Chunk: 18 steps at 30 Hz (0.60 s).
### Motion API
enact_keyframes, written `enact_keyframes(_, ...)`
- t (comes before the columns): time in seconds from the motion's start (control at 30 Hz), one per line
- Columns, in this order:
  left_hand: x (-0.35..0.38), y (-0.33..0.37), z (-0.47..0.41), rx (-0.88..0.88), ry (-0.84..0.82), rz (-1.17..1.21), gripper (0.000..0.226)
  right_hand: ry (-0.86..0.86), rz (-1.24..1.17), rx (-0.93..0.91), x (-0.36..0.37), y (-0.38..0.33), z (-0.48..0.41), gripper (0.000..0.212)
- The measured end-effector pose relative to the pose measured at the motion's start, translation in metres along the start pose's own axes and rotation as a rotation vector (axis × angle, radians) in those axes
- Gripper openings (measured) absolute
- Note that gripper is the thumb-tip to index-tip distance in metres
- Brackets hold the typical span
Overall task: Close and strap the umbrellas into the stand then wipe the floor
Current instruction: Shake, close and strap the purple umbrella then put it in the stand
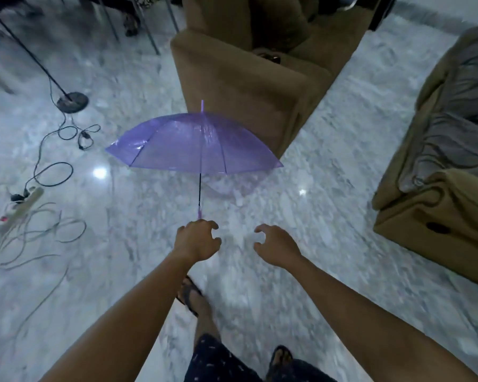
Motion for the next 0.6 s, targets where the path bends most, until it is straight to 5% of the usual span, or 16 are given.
enact_keyframes(0.2, 0.01, -0.12, -0.134, -0.05, -0.058, 0.087, 0.046, -0.111, 0.015, 0.061, 0.053, -0.067, -0.152, 0.047)
enact_keyframes(0.6, 0.207, -0.316, -0.451, -0.279, -0.021, 0.498, 0.04, -0.166, -0.056, 0.052, 0.248, -0.089, -0.546, 0.045)
Point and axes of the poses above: each hand's wrist, its own z-axis away from the middle knuckle, its own x-axis out of the palm, y = z × x, the point moved 8 cm from there along -z, towards the middle knuckle, and after that the axes turned 4 degrees about x, right-handed, at the moved point
